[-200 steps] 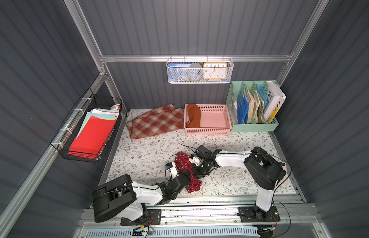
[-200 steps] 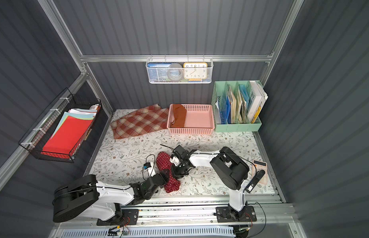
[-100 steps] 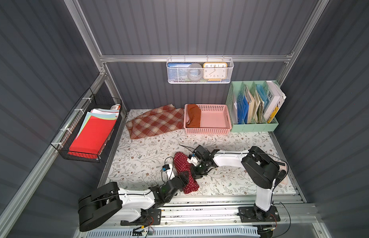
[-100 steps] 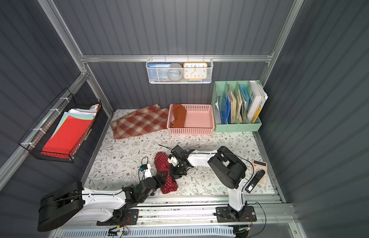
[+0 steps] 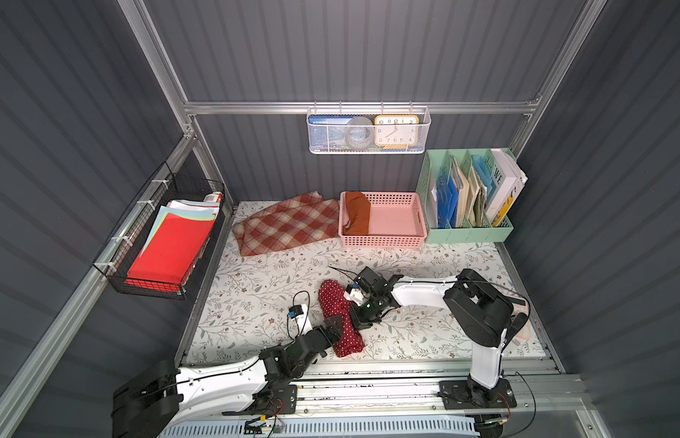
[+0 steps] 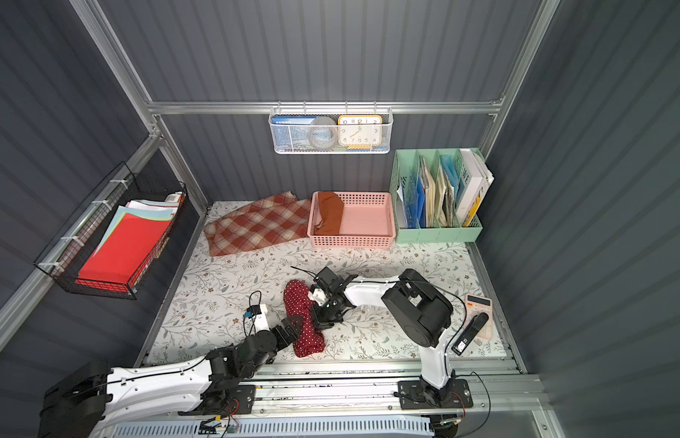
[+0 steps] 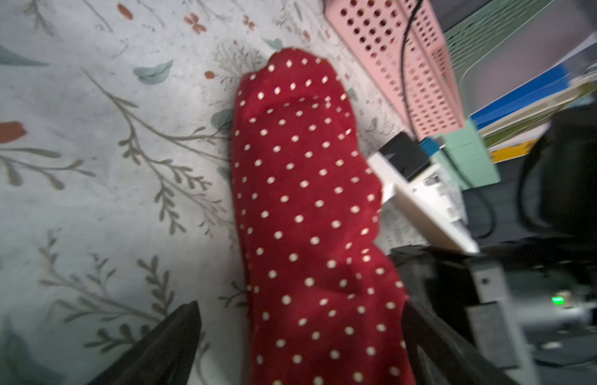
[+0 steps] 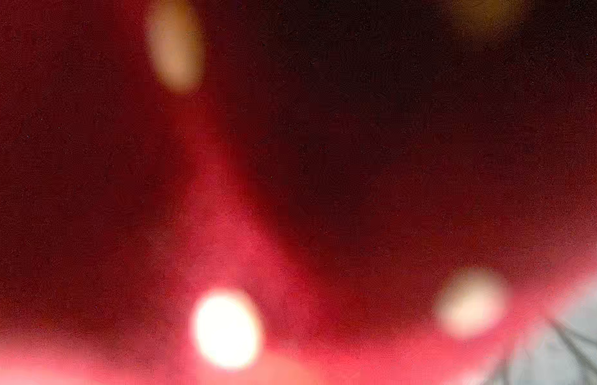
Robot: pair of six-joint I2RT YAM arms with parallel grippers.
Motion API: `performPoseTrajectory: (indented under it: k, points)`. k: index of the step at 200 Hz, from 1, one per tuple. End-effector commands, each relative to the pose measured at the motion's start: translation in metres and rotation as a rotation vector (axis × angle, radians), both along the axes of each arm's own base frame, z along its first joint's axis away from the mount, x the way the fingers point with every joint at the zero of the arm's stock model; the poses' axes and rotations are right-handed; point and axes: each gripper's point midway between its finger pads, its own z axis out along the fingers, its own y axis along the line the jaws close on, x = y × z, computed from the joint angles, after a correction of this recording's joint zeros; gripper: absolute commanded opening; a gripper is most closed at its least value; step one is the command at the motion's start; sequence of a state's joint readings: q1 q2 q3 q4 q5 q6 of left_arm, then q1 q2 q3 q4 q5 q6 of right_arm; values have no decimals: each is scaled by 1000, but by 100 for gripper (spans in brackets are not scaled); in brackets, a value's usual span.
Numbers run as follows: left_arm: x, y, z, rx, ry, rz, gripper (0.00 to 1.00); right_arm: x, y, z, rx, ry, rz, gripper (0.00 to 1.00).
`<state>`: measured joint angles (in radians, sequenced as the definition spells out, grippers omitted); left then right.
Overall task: Roll up the skirts
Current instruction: Pick up the skirt from the center of the board.
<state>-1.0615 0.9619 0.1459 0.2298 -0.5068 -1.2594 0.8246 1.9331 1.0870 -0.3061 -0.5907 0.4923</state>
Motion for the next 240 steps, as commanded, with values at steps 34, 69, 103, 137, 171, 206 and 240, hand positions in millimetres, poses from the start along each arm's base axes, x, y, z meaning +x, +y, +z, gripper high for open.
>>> performPoseTrajectory:
  k: [34, 69, 103, 137, 171, 206, 240]
  points:
    - [4, -8, -3, -35, -58, -30, 100, -24, -54, -63, -291, 39, -15, 0]
    - [5, -35, 18, -80, -98, -163, 100, -24, -55, -63, -296, 39, -3, 0]
    - [5, -41, 1, -72, 35, -259, 99, -25, -55, -63, -297, 40, 3, 0]
    - [-8, -35, -26, -41, 206, -341, 96, -28, -57, -61, -292, 41, 11, 0]
    - [-10, -53, -23, -123, 175, -442, 96, -27, -54, -61, -283, 43, 14, 0]
    - [-7, -75, -47, -168, 219, -501, 63, -26, -51, -60, -270, 42, 11, 0]
    - [2, -84, -50, -219, 206, -475, 24, -25, -54, -58, -268, 30, 1, 0]
